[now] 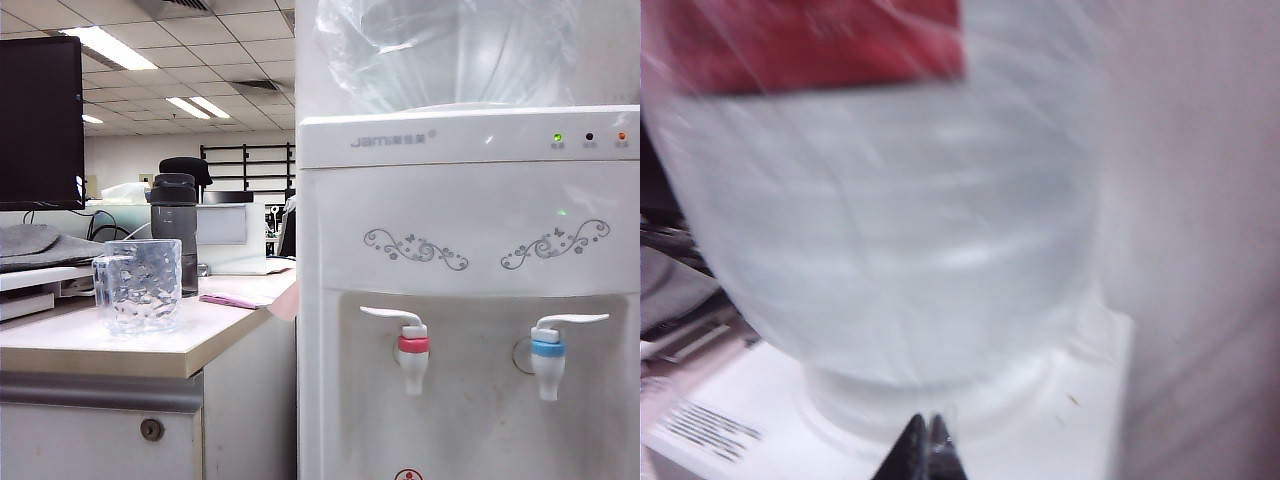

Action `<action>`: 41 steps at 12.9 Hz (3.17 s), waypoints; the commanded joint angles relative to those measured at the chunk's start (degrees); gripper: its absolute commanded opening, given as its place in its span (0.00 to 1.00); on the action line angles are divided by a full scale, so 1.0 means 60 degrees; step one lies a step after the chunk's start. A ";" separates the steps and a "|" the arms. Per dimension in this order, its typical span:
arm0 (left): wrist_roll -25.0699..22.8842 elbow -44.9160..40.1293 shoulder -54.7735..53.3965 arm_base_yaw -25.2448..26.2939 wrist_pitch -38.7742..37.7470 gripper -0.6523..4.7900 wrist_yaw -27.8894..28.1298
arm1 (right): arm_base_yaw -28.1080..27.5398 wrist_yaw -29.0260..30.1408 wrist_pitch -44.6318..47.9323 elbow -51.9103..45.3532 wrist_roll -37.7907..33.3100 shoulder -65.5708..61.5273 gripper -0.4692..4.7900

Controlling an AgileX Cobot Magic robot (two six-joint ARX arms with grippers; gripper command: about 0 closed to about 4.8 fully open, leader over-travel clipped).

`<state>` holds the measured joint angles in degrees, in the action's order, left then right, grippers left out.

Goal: Pick up the plastic mug from the left desk, go to the cold water outlet of the water dispenser, press the vertical switch to get some water, then put the mug back on the desk.

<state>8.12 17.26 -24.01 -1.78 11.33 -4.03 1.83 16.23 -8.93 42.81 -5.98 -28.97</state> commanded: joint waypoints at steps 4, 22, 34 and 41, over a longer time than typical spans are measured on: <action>0.0084 0.0095 -0.0433 -0.1432 0.0193 0.11 0.0576 | 0.3388 -0.0423 0.0368 0.0302 0.0106 -0.1056 0.09; 0.0954 0.1067 -1.0958 -0.2481 0.6393 0.85 0.2546 | 0.8386 -0.3395 0.0492 0.0291 0.1501 -0.2200 0.09; 0.1122 0.1271 -1.1431 -0.2477 0.5767 0.85 0.4809 | 0.8378 -0.3402 0.0459 0.0291 0.1504 -0.2084 0.09; 0.1122 0.1934 -1.2327 -0.2470 0.5850 0.85 0.5880 | 0.8382 -0.3399 0.0452 0.0291 0.1501 -0.2084 0.09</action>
<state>15.03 28.71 -98.00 -16.58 45.71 30.92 52.07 -4.32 -6.98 44.36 3.29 -41.65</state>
